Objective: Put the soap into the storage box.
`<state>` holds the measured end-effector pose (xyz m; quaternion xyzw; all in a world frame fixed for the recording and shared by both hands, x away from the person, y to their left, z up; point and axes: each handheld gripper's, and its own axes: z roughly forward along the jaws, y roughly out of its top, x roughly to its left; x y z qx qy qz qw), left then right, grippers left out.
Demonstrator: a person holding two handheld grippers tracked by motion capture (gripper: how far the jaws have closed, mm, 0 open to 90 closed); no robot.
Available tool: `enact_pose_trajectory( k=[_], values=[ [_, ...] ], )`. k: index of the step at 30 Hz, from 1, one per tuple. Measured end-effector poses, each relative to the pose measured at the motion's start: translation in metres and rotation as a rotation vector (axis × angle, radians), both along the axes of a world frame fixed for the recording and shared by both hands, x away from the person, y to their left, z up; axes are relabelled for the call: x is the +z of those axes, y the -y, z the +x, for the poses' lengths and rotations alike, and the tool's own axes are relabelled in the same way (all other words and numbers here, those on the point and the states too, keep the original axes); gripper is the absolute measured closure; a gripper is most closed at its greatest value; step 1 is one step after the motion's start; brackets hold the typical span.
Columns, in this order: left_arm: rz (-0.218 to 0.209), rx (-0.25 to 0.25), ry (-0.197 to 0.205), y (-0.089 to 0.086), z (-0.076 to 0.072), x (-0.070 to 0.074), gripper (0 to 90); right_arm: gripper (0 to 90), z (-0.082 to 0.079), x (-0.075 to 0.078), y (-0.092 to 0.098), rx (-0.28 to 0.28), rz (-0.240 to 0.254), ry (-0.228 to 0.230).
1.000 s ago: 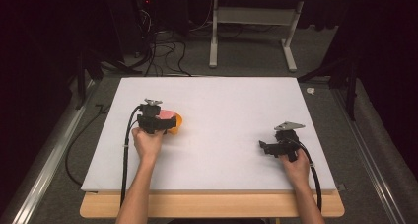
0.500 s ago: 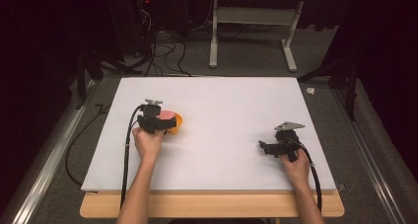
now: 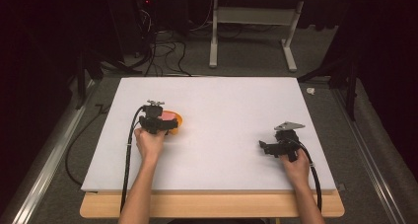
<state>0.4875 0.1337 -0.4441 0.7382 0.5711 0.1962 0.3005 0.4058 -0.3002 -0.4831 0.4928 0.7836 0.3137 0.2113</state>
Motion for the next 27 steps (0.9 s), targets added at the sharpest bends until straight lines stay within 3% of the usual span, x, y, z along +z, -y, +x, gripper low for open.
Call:
enact_pose_trajectory(
  k=[10, 12, 16, 27],
  values=[
    [-0.006, 0.005, 0.005, 0.002, 0.001, -0.002, 13.2, 14.8, 0.0, 0.0, 0.0, 0.001, -0.001, 0.002],
    [-0.019, 0.013, 0.046, 0.001, -0.002, 0.004, 13.4, 14.8, 0.0, 0.0, 0.0, 0.002, 0.0, 0.002],
    [-0.05, 0.014, 0.085, -0.003, -0.006, 0.013, 15.3, 14.7, 0.0, 0.0, 0.0, -0.001, 0.002, 0.002],
    [-0.066, -0.02, 0.151, -0.004, -0.021, 0.029, 15.3, 14.7, 0.0, 0.0, 0.0, 0.0, 0.0, 0.0]
  ],
)
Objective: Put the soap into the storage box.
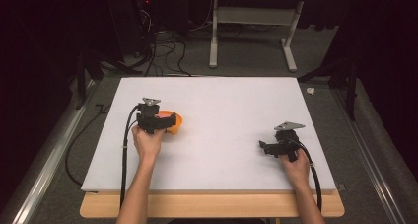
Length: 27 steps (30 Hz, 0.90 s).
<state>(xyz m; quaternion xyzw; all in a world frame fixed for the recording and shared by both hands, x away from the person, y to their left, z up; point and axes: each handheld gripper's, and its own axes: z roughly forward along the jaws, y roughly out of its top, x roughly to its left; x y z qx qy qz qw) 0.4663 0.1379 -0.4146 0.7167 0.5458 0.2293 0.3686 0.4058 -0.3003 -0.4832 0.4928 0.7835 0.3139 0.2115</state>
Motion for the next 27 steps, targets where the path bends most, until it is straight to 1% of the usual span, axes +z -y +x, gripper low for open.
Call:
enact_pose_trajectory(
  k=[1, 4, 8, 10, 11, 12, 13, 18, 19, 27],
  values=[
    [-0.004, -0.008, 0.008, 0.0, -0.002, 0.002, 15.4, 14.7, 0.0, 0.0, 0.0, 0.001, -0.001, 0.001],
    [-0.002, -0.016, 0.014, 0.0, -0.005, 0.004, 15.5, 14.7, 0.0, 0.0, 0.0, 0.001, -0.001, 0.001],
    [0.012, -0.034, 0.023, 0.0, -0.009, 0.006, 15.8, 14.7, 0.0, 0.0, 0.0, 0.001, -0.001, 0.001],
    [0.027, -0.039, 0.023, 0.001, -0.011, 0.008, 15.9, 14.8, 0.0, 0.0, 0.0, 0.001, -0.002, 0.001],
    [0.045, -0.044, 0.025, 0.001, -0.013, 0.009, 16.4, 14.7, 0.0, 0.0, 0.0, 0.001, -0.001, 0.001],
    [0.049, -0.05, 0.024, 0.002, -0.014, 0.009, 16.4, 14.7, 0.0, 0.0, 0.0, 0.001, -0.001, 0.001],
    [0.047, -0.061, 0.027, 0.002, -0.017, 0.011, 16.4, 14.8, 0.0, 0.0, 0.0, 0.002, -0.001, 0.001],
    [0.039, -0.07, 0.035, 0.002, -0.021, 0.014, 16.3, 14.8, 0.0, 0.0, 0.0, 0.001, -0.002, 0.001],
    [0.035, -0.08, 0.034, 0.002, -0.022, 0.015, 16.2, 14.8, 0.0, 0.0, 0.0, 0.001, -0.001, 0.001],
    [0.038, -0.09, 0.037, 0.0, -0.027, 0.016, 16.2, 14.8, 0.0, 0.0, 0.0, 0.001, -0.002, 0.001]
  ],
)
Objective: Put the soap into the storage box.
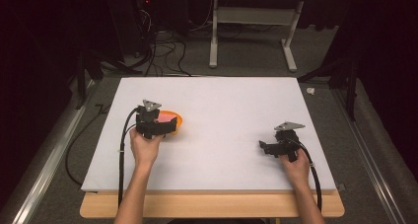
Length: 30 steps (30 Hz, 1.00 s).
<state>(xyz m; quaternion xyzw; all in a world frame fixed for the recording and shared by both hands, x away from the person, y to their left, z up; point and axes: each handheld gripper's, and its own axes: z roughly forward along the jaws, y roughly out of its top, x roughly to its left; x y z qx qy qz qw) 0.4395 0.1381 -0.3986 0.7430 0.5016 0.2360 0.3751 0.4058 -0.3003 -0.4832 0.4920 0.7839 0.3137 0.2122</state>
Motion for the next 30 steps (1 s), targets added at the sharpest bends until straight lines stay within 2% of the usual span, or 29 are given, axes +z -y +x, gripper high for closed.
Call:
enact_pose_trajectory(
  k=[13, 18, 24, 30],
  values=[
    [-0.022, -0.042, 0.019, -0.004, -0.016, 0.001, 15.9, 14.8, 0.0, 0.0, 0.0, 0.0, 0.0, 0.0],
    [-0.011, -0.053, 0.02, -0.003, -0.02, 0.0, 15.7, 14.8, 0.0, 0.0, 0.0, 0.0, 0.0, 0.001],
    [-0.033, -0.076, 0.027, -0.001, -0.027, 0.0, 15.7, 14.8, 0.0, 0.0, 0.0, 0.0, 0.0, 0.0],
    [-0.015, -0.099, 0.028, 0.002, -0.032, -0.001, 15.7, 14.8, 0.0, 0.0, 0.0, 0.0, 0.0, 0.0]
  ],
)
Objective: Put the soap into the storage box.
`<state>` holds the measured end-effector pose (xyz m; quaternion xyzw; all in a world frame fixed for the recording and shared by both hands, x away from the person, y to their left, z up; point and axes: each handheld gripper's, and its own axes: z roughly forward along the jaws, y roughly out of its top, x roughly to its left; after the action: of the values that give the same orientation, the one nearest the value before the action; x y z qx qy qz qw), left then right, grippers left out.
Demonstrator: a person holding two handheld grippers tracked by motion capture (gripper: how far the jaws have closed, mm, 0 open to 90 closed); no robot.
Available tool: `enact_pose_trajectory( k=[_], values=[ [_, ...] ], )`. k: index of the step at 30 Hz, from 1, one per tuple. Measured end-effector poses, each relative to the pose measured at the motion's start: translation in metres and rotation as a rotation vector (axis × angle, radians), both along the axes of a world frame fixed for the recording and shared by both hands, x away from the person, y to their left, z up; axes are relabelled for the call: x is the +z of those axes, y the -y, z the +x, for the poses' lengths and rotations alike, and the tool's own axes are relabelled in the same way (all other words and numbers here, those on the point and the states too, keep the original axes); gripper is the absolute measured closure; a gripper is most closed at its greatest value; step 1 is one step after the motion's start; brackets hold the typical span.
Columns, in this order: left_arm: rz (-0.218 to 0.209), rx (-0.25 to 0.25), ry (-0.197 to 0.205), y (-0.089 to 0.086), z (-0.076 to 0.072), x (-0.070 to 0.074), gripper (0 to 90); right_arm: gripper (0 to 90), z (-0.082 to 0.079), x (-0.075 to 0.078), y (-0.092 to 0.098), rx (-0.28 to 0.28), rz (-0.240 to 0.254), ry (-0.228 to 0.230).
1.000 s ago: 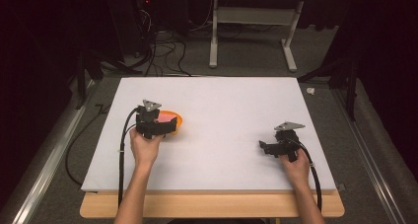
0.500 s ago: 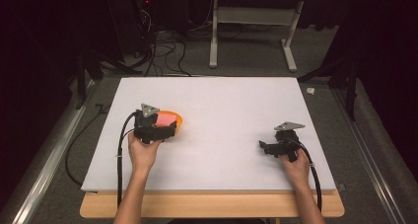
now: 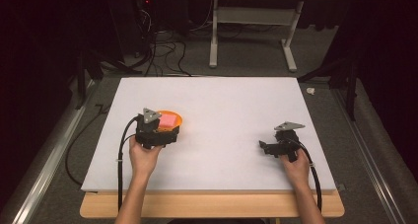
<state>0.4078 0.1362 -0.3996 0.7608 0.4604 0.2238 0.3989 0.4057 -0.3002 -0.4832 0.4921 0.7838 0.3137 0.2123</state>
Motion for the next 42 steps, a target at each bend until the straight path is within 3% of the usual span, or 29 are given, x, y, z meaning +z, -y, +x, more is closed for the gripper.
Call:
enact_pose_trajectory(
  k=[7, 10, 24, 42],
  values=[
    [0.001, -0.043, 0.005, 0.007, -0.006, -0.001, 15.7, 14.8, 0.0, 0.0, 0.0, 0.0, 0.0, 0.0],
    [-0.032, -0.083, -0.011, 0.009, -0.008, -0.003, 15.7, 14.8, 0.0, 0.0, 0.0, 0.0, 0.0, 0.0],
    [-0.034, -0.171, -0.017, 0.021, -0.014, -0.005, 15.7, 14.8, 0.0, 0.0, 0.0, 0.0, 0.0, 0.0],
    [-0.063, -0.213, -0.022, 0.033, -0.018, -0.012, 15.8, 14.8, 0.0, 0.0, 0.0, 0.0, 0.0, 0.0]
  ],
)
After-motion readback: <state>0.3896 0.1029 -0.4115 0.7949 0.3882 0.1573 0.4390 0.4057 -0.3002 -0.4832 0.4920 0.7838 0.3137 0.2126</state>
